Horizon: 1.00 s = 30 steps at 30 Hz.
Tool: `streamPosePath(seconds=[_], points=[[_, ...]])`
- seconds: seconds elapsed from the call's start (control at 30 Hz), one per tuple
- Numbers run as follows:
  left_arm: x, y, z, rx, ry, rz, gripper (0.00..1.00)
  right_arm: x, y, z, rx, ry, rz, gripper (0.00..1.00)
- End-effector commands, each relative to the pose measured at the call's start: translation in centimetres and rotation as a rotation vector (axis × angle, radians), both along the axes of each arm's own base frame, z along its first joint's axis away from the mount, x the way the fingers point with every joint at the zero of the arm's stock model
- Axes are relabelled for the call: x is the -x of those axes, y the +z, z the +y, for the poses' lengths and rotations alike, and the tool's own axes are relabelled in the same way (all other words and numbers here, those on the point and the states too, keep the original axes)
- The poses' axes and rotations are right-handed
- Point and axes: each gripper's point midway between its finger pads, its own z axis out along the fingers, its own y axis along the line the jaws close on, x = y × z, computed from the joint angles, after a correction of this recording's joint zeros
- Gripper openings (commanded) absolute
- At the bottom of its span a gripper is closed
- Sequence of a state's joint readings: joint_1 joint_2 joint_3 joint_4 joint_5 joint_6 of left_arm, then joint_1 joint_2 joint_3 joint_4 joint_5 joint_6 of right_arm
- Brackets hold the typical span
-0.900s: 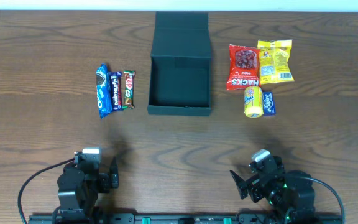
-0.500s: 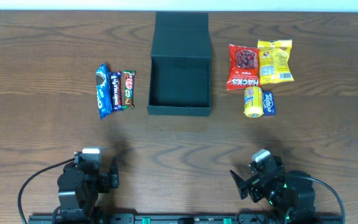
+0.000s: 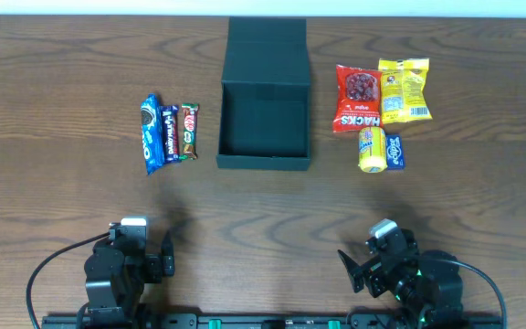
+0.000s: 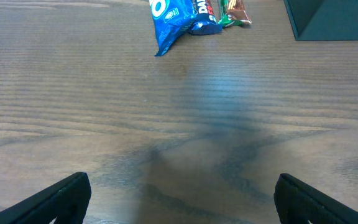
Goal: Pack container
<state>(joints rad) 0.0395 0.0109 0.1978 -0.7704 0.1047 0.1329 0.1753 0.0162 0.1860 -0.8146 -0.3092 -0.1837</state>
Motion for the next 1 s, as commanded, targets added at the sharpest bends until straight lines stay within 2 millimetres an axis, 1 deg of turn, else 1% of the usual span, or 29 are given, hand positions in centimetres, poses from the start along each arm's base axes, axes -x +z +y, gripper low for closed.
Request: streamPosePath(seconds=[0.0, 0.63, 0.7, 0.73, 0.77, 0.83, 0.9, 0.93, 0.97], points=[[0.5, -1.2, 0.1, -0.014, -0.002, 0.038, 0.95, 0.0, 0.0, 0.0, -0.007, -0.005, -0.001, 0.99], [0.5, -1.2, 0.1, -0.014, -0.002, 0.038, 0.95, 0.0, 0.0, 0.0, -0.007, -0.005, 0.0, 0.99], [0.5, -1.2, 0.1, -0.014, -0.002, 0.038, 0.95, -0.2, 0.3, 0.1, -0.007, -0.003, -0.02, 0.99], [0.5, -1.2, 0.1, -0.014, -0.003, 0.038, 0.95, -0.7, 0.9, 0.2, -0.014, -0.003, -0.05, 0.99], [0.5, -1.2, 0.1, -0.014, -0.002, 0.038, 0.96, -1.2, 2.1, 0.7, -0.04, 0.017, -0.1, 0.99], [0.5, -1.2, 0.1, -0.014, -0.002, 0.038, 0.96, -1.6, 4.7, 2.3, -0.135, 0.079, -0.182, 0.99], [0.5, -1.2, 0.1, -0.014, -0.002, 0.038, 0.95, -1.7, 7.8, 3.8, -0.286, 0.12, -0.236, 0.99], [0.5, -1.2, 0.1, -0.014, -0.002, 0.038, 0.95, -1.3, 9.9, 4.8, -0.432, 0.137, -0.224, 0.99], [0.5, -1.2, 0.1, -0.014, -0.002, 0.038, 0.96, -0.7, 11.2, 5.6, -0.579, 0.147, -0.157, 0.99]])
